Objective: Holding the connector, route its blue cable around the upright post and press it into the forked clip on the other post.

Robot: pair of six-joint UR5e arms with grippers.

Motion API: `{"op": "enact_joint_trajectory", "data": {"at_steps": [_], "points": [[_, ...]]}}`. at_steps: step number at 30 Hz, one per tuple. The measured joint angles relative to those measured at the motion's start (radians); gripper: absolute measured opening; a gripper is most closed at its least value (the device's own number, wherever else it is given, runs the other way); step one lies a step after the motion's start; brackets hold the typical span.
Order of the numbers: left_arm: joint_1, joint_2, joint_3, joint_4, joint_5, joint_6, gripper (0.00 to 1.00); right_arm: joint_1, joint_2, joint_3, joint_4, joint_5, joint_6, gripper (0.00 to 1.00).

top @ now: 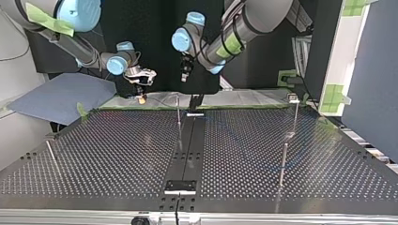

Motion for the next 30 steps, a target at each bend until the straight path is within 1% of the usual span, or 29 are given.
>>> {"op": "enact_joint_trajectory", "data": {"at_steps": [3, 6, 10, 14, 19, 22, 25, 30], "points": [[-0.006, 0.0, 0.0, -0.006, -0.016, 0.0, 1.0, 0.005, -0.021, 0.001, 0.015, 0.001, -0.016, 0.0], [-0.011, 0.0, -0.001, -0.008, -0.022, 0.001, 1.0, 0.01, -0.047, 0.002, 0.031, 0.002, -0.026, 0.0], [-0.014, 0.0, -0.001, -0.009, -0.024, 0.001, 1.0, 0.013, -0.067, 0.002, 0.044, 0.003, -0.033, 0.0], [-0.017, 0.0, -0.001, -0.013, -0.025, 0.001, 1.0, 0.015, -0.083, 0.012, 0.044, 0.005, -0.039, 0.0], [-0.018, 0.0, -0.001, -0.018, -0.027, -0.001, 1.0, 0.019, -0.128, 0.055, 0.023, 0.006, -0.043, 0.0], [-0.018, 0.0, -0.001, -0.019, -0.029, -0.002, 1.0, 0.025, -0.147, 0.082, 0.015, 0.007, -0.052, 0.0], [-0.019, 0.0, -0.001, -0.02, -0.034, -0.003, 1.0, 0.033, -0.153, 0.107, 0.011, 0.009, -0.061, 0.0], [-0.017, 0.0, -0.001, -0.025, -0.042, -0.012, 1.0, 0.046, -0.155, 0.15, -0.002, 0.021, -0.064, 0.0]]}}
